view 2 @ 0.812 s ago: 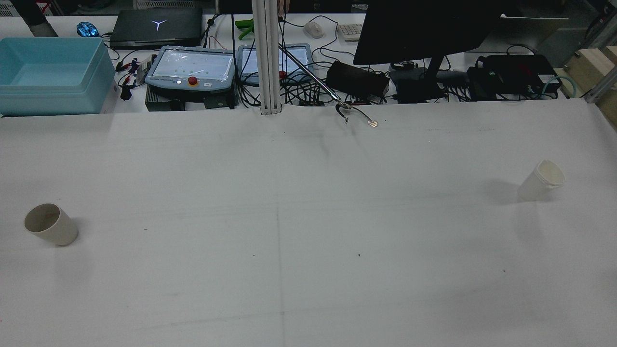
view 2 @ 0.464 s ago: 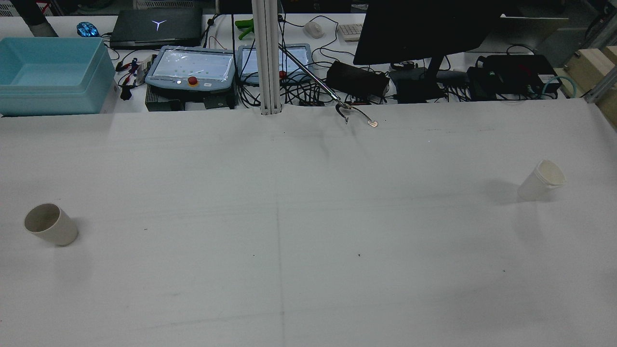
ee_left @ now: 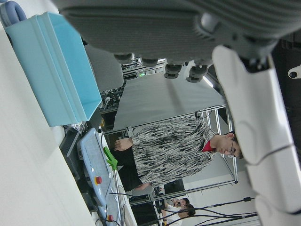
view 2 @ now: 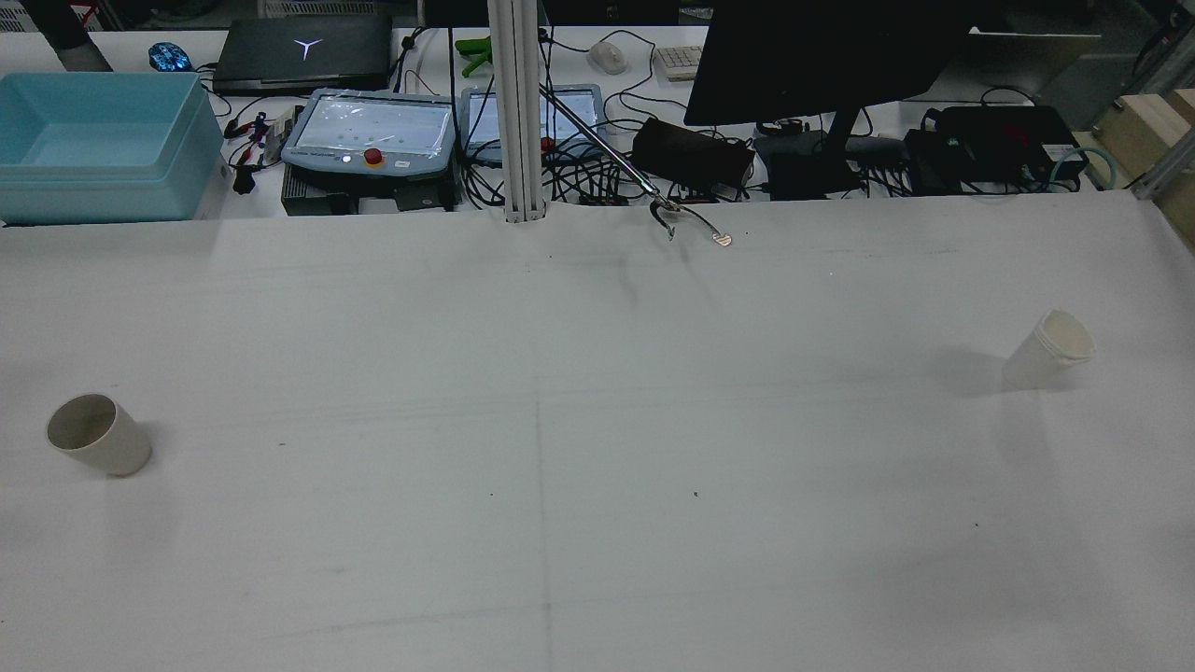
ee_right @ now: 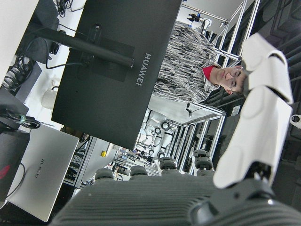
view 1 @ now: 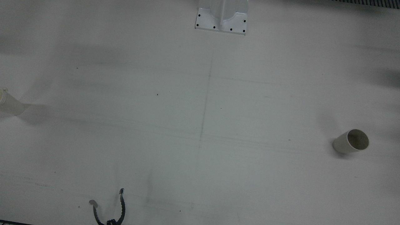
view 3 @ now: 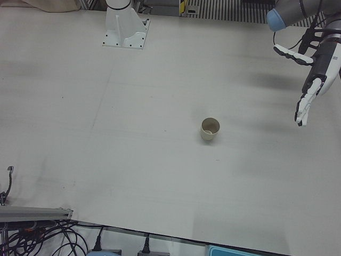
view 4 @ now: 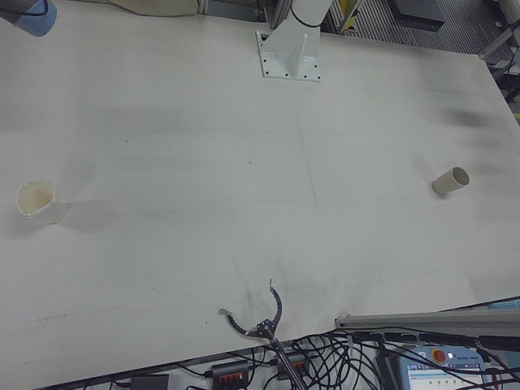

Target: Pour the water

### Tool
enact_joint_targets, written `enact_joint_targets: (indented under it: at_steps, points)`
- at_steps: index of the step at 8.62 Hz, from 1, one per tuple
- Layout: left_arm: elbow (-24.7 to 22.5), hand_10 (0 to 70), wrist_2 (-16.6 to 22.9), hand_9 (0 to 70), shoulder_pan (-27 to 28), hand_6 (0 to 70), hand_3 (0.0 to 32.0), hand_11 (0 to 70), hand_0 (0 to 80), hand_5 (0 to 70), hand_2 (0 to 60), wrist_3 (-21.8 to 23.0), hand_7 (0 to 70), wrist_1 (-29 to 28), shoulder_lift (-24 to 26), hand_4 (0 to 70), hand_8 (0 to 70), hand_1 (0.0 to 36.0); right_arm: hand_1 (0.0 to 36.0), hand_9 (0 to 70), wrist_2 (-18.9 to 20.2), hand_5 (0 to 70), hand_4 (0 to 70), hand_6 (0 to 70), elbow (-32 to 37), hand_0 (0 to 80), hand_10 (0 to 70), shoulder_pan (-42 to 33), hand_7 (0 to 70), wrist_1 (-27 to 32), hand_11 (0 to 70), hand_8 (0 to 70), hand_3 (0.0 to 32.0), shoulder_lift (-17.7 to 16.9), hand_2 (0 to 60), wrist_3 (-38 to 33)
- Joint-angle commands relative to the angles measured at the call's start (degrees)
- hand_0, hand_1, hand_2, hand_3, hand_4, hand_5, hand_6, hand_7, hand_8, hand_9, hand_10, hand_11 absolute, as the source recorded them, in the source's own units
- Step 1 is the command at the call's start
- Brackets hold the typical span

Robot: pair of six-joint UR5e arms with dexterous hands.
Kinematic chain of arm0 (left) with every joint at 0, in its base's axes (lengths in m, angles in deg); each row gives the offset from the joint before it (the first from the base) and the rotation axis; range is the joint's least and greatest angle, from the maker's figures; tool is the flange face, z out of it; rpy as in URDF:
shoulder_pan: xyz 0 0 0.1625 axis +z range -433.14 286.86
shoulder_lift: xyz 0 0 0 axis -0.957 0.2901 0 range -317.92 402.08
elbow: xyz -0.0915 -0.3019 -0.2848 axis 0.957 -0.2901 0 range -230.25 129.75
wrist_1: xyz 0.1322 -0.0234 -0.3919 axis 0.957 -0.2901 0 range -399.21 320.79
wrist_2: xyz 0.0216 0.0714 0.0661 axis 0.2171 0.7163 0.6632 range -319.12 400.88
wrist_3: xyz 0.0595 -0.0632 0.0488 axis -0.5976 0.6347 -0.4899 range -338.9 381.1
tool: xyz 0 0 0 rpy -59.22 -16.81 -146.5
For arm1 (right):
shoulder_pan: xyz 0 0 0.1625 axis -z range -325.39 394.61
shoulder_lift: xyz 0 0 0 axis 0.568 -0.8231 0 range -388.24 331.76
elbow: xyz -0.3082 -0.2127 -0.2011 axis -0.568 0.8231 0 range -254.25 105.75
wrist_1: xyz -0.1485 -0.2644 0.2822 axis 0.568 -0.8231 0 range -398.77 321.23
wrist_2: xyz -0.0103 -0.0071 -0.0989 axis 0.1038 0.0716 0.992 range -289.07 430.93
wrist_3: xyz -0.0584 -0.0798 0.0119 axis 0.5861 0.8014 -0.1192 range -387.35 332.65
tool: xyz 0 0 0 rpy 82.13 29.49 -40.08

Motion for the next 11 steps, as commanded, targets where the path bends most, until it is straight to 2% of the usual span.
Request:
enact_joint_targets:
  at_steps: [1, 2, 3, 4, 5, 7, 8, 9, 10, 11]
  points:
    - [7.79, 0.0, 0.04, 0.0, 5.19, 5.9, 2.2, 0.6, 54.5, 0.0, 0.0, -8.89, 3.1, -7.04, -0.3, 13.0, 0.1, 8.8, 20.0, 0.0, -0.08, 5.0, 0.0, 8.5, 1.02, 47.9, 0.0, 4.88, 0.0, 1.17, 0.0, 0.7, 0.0, 0.08, 22.3, 2.22]
    - [10.67, 0.0, -0.31, 0.0, 8.36, 5.7, 2.8, 0.4, 53.6, 0.0, 0.0, -10.23, 2.6, -9.57, -0.3, 12.5, 0.1, 7.9, 20.2, 0.0, -0.08, 4.9, 0.0, 8.2, 0.84, 47.9, 0.0, 5.76, 0.0, 1.17, 0.0, 0.6, 0.0, 0.08, 22.3, 2.66]
    - [11.57, 0.0, -2.22, 0.0, 9.87, 5.0, 3.8, 0.1, 52.4, 0.0, 0.0, -11.11, 1.7, -10.03, -0.3, 11.6, 0.0, 6.8, 20.7, 0.0, -0.08, 5.0, 0.0, 8.0, 0.84, 48.2, 0.0, 6.12, 0.0, 1.17, 0.0, 0.6, 0.0, 0.08, 23.0, 2.67]
    - [13.84, 0.0, -5.99, 0.0, 13.1, 5.7, 1.0, 0.9, 51.7, 0.0, 0.0, -11.82, 1.9, -11.17, -0.22, 12.9, 0.1, 6.3, 21.2, 0.0, -0.08, 5.0, 0.0, 8.5, 0.84, 48.5, 0.0, 6.73, 0.3, 1.17, 0.0, 0.7, 0.0, 0.08, 23.8, 2.75]
    - [14.3, 0.9, -11.07, 0.0, 17.49, 6.8, 0.0, 2.9, 51.0, 0.0, 0.0, -11.82, 2.5, -11.87, -0.13, 14.9, 0.3, 6.9, 21.7, 0.0, -0.08, 5.1, 0.0, 8.6, 0.84, 48.7, 0.0, 7.0, 0.7, 1.17, 0.0, 0.7, 0.0, 0.17, 24.5, 2.75]
    - [14.31, 0.2, -17.86, 0.0, 22.0, 5.0, 0.0, 1.8, 51.5, 0.0, 0.0, -11.82, 2.7, -12.06, 0.22, 12.7, 0.0, 7.5, 21.4, 0.0, -0.08, 5.0, 0.0, 8.7, 0.93, 48.7, 0.0, 7.09, 0.9, 1.17, 0.0, 0.7, 0.0, 0.17, 24.1, 2.75]
    - [14.39, 0.0, -19.98, 0.0, 23.23, 4.4, 0.6, 0.5, 51.5, 0.0, 0.0, -12.61, 2.7, -12.23, 0.48, 11.2, 0.0, 7.5, 21.2, 0.0, -0.08, 4.9, 0.0, 8.6, 0.93, 48.5, 0.0, 7.44, 0.6, 1.17, 0.0, 0.7, 0.0, 0.17, 23.6, 2.75]
    - [14.48, 0.0, -23.83, 0.0, 27.16, 3.7, 1.8, 0.7, 54.5, 0.0, 0.0, -13.05, 1.4, -12.58, 1.18, 8.7, 0.0, 10.6, 21.2, 0.0, -0.08, 4.9, 0.0, 8.2, 1.02, 48.5, 0.0, 7.88, 0.0, 1.17, 0.0, 0.6, 0.0, 0.17, 23.2, 2.93]
    - [15.27, 0.0, -28.65, 0.0, 32.42, 2.8, 2.2, 0.9, 52.8, 0.0, 0.0, -12.97, 0.0, -12.76, 2.32, 7.5, 0.0, 9.4, 21.2, 0.0, -0.08, 4.9, 0.0, 8.5, 1.02, 48.5, 0.0, 7.97, 0.2, 1.17, 0.0, 0.7, 0.0, 0.17, 23.4, 3.1]
    - [16.49, 0.0, -31.22, 0.0, 35.52, 2.4, 1.6, 0.5, 51.6, 0.0, 0.0, -12.62, 0.0, -12.67, 3.72, 7.3, 0.0, 8.5, 21.1, 0.0, -0.08, 4.9, 0.0, 8.4, 0.93, 48.6, 0.0, 7.97, 0.2, 1.17, 0.0, 0.6, 0.0, 0.17, 23.3, 3.02]
